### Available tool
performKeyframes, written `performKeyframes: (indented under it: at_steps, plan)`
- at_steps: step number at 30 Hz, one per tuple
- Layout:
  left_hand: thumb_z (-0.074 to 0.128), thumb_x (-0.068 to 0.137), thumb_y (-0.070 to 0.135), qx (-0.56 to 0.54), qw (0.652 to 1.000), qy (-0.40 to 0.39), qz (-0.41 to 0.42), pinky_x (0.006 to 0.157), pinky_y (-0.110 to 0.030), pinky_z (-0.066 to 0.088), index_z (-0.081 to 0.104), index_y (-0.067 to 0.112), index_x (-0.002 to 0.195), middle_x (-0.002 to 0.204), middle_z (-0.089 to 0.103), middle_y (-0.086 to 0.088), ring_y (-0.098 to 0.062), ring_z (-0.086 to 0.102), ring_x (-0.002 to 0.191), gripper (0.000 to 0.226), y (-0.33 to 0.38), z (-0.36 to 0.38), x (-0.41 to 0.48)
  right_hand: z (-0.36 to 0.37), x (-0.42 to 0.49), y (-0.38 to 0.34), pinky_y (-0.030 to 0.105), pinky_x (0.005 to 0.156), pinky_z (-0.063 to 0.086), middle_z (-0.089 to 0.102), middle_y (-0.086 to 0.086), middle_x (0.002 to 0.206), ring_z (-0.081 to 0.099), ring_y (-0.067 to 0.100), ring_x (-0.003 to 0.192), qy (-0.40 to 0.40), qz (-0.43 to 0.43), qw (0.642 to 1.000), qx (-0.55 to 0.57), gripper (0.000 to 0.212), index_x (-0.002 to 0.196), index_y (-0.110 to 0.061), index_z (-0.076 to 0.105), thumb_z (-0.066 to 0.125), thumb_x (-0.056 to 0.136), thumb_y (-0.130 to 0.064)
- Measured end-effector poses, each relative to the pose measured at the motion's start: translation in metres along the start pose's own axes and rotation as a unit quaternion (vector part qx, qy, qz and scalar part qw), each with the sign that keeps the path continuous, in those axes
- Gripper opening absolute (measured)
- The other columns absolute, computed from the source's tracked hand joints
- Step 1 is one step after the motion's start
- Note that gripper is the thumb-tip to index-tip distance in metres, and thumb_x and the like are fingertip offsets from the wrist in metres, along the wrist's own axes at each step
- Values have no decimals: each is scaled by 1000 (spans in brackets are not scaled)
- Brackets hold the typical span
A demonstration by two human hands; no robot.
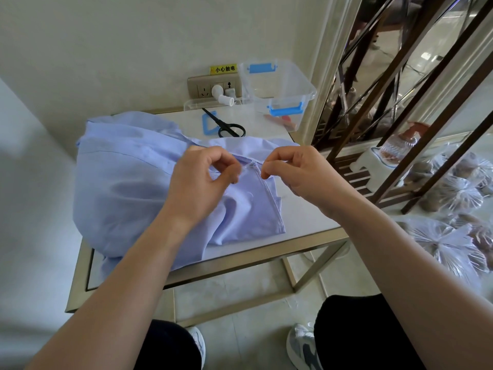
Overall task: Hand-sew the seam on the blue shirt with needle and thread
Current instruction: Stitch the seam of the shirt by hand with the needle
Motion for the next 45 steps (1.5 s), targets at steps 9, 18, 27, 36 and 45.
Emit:
performKeyframes:
  at_steps: [9, 18, 27, 36, 45]
  plan:
    - [59, 77, 33, 79, 996, 41, -27, 91, -26, 40, 72, 22, 98, 98, 70, 8, -19, 56, 105, 27, -17, -5, 2, -2, 1, 3, 27, 48, 17, 30, -13, 40, 19, 12, 43, 8, 5, 1000, 3, 22, 70, -19, 68, 58, 90, -15]
    - [73, 86, 29, -30, 997, -47, 51, 83, -17, 42, 74, 18, 100, 82, 73, 12, -1, 65, 86, 18, 14, 9, -6, 4, 3, 4, 22, 43, 18, 29, -7, 43, 20, 13, 44, -3, -9, 1000, -10, 19, 73, -16, 68, 61, 90, -19]
    - [70, 88, 17, -30, 999, 13, -35, 69, -17, 43, 71, 20, 75, 67, 71, 12, 0, 65, 69, 13, -6, 1, 0, -6, 8, 17, 19, 52, 40, 56, -2, 56, 51, 9, 50, 1, 18, 1000, 15, 15, 80, -7, 72, 63, 90, -14]
    - [68, 88, 16, 0, 996, 36, -79, 62, -15, 37, 69, 21, 73, 66, 70, 14, 2, 61, 64, 16, -18, -5, 1, -16, 11, 25, 22, 68, 53, 72, 5, 82, 68, 12, 76, 113, 49, 958, 260, 20, 72, -11, 59, 77, 80, -9]
    - [68, 91, 28, -25, 999, -2, -44, 77, -3, 39, 74, 25, 102, 94, 71, 17, 2, 61, 94, 13, -11, -4, 2, -5, 15, 14, 27, 71, 56, 59, -2, 65, 59, 11, 57, 91, 10, 887, 454, 13, 85, -12, 56, 55, 98, -10]
Point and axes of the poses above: each hand's wrist, its own x-axis towards the middle knuckle, its own z-axis out of the palm, y = z × x, the point moved 1 cm from there along x, towards the middle knuckle
